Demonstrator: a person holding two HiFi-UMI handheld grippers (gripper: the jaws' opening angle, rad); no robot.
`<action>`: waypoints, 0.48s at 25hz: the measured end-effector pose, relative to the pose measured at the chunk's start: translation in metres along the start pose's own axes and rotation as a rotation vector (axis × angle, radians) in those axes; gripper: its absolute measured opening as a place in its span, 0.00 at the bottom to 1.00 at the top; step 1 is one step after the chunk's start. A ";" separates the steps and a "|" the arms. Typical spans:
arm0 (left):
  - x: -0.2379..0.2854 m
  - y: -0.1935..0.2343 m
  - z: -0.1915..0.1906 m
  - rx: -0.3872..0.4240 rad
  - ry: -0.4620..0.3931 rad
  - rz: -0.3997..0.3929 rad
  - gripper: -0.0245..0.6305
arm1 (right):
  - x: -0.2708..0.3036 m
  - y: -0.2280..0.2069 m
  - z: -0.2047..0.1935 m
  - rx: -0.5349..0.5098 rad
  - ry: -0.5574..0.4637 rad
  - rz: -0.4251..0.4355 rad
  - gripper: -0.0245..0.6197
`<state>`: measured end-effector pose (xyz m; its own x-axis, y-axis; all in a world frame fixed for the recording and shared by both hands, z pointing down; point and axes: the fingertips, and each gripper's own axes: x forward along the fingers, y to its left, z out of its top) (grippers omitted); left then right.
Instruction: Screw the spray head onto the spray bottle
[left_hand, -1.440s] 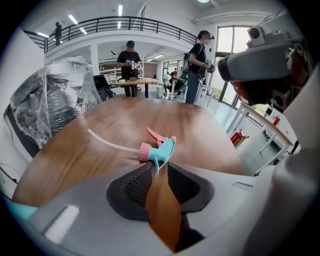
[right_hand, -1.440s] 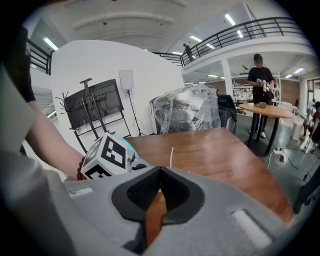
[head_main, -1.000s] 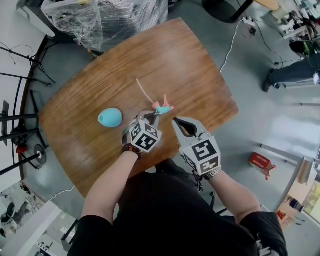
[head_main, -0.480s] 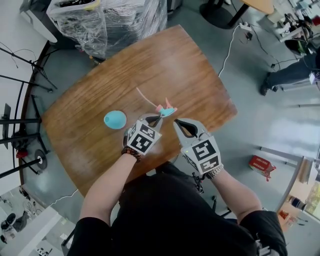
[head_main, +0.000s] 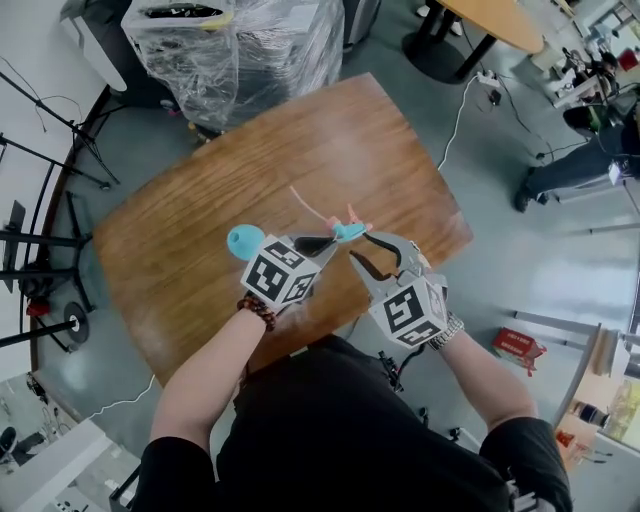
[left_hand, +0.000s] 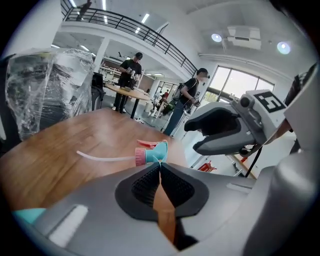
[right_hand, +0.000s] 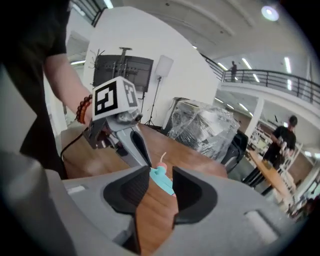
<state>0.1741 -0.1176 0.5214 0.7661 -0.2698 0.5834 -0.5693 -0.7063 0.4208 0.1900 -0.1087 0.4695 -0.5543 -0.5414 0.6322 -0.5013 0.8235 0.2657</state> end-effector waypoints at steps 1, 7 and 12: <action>-0.005 -0.002 0.003 -0.013 -0.011 -0.014 0.08 | 0.000 0.002 0.002 -0.073 0.012 -0.004 0.26; -0.030 -0.014 0.018 -0.095 -0.060 -0.103 0.08 | 0.005 0.010 0.018 -0.520 0.067 -0.021 0.37; -0.047 -0.025 0.025 -0.156 -0.097 -0.182 0.08 | 0.013 0.023 0.025 -0.791 0.118 0.010 0.37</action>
<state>0.1594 -0.1035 0.4661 0.8807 -0.2143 0.4225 -0.4530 -0.6415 0.6190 0.1549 -0.1008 0.4657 -0.4598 -0.5484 0.6985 0.1481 0.7282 0.6692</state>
